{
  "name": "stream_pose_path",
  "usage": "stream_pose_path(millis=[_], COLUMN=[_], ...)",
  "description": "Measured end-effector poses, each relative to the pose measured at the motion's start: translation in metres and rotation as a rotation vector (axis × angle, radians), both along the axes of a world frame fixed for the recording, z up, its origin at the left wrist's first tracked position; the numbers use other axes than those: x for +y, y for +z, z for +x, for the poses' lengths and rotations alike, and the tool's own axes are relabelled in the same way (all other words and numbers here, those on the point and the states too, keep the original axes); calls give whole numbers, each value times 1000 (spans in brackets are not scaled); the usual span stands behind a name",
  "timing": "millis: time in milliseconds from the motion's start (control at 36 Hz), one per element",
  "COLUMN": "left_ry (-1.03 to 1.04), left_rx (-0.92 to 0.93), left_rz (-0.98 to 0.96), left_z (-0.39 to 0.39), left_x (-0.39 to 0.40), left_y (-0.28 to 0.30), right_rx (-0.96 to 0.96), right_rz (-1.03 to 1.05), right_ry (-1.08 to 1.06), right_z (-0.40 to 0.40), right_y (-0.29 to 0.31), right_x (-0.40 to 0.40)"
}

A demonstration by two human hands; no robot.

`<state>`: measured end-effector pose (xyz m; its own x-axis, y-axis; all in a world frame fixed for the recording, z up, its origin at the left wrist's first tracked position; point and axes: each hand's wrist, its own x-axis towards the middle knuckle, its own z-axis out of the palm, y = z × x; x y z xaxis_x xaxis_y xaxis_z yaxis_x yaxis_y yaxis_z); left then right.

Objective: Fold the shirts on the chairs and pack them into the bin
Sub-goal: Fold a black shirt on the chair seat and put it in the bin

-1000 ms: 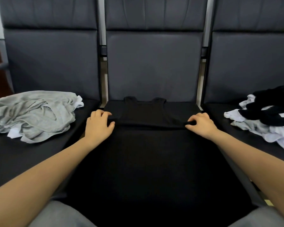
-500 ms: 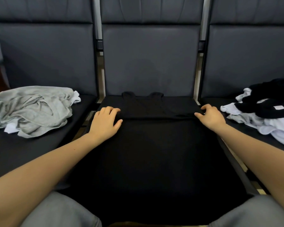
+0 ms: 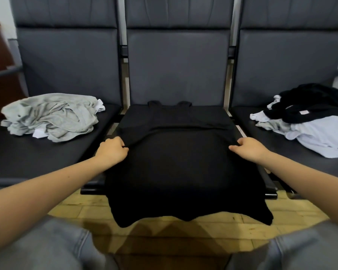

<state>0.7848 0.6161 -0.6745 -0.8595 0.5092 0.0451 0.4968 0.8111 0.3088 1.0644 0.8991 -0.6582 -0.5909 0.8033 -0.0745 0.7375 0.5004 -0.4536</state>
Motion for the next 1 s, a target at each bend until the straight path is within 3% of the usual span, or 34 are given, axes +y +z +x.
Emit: stream_pose_path(millis=[111,194,361,500,750,917,1000], left_ry=[19,133,-19,-74,-39,-51,-2], left_rx=[-53,-163,29,-56,-69,-43,13], left_rz=[283,429,89,-48,36,180,164], left_z=[14,11,-15,-20,-13,-33,-53], left_x=[-6,-9,-38,-38,25,72,95], left_y=[6,14,12,14,21,17,25], right_rx=[288,268,-43,-113,-5,213,249], right_rz=[-171,-162,161,166,164,41,-2], right_ry=[-125,-155,-95,-42,-97,-87,-92], right_z=[0,4,22,18,-34,-86,-117], right_y=[-6,-8,1,2,19,13,13], right_x=[-14,-15,-9,-11,-6,21,37])
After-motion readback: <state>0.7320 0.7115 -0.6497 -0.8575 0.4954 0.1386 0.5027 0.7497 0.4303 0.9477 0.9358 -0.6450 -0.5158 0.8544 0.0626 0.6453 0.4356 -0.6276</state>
